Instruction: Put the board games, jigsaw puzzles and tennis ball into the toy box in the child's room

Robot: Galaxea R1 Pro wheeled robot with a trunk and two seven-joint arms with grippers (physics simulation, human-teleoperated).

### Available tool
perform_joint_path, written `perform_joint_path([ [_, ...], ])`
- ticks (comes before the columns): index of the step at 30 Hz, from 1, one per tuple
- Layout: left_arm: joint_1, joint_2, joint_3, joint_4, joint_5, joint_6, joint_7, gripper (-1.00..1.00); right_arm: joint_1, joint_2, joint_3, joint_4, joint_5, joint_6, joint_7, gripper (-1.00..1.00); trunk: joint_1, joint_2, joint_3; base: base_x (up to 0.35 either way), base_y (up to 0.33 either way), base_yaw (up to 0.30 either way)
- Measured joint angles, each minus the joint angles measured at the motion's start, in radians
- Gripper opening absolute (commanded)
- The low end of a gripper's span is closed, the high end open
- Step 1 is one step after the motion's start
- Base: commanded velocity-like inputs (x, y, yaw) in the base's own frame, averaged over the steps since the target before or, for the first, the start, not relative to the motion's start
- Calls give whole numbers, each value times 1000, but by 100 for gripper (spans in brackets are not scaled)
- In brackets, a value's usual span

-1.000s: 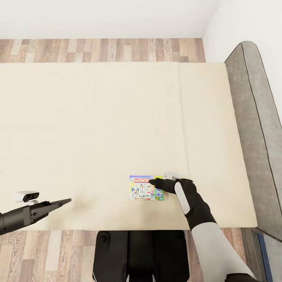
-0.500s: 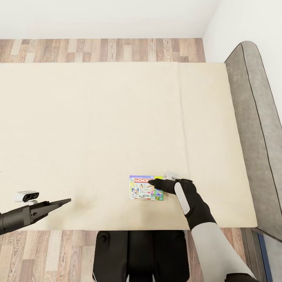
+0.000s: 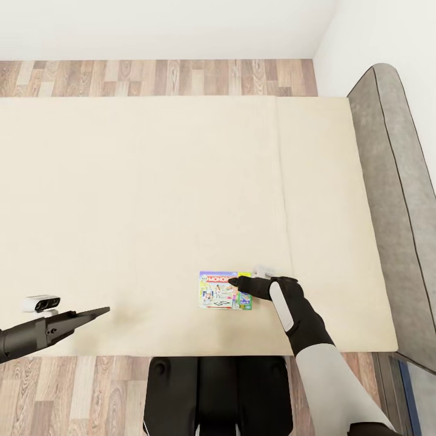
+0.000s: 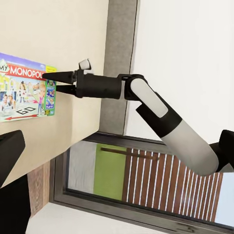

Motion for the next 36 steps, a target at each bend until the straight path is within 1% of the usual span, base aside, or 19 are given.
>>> perform_joint_path([
  [5,0,0,0,0,0,0,0,100,0,0,0,1,-1,1,4,100,0,0,0,0,0,0],
  [11,0,0,0,0,0,0,0,100,-1,0,2,21,0,1,57,100,0,0,0,0,0,0],
  [15,0,0,0,0,0,0,0,100,-1,0,4,34,0,1,70,100,0,0,0,0,0,0],
  [25,0,0,0,0,0,0,0,100,-2,0,12,71,-4,3,77,100,0,0,0,0,0,0],
  [30,0,0,0,0,0,0,0,100,-2,0,15,76,-3,41,76,100,0,0,0,0,0,0],
  [36,0,0,0,0,0,0,0,100,-2,1,16,77,-1,54,74,100,0,0,0,0,0,0],
])
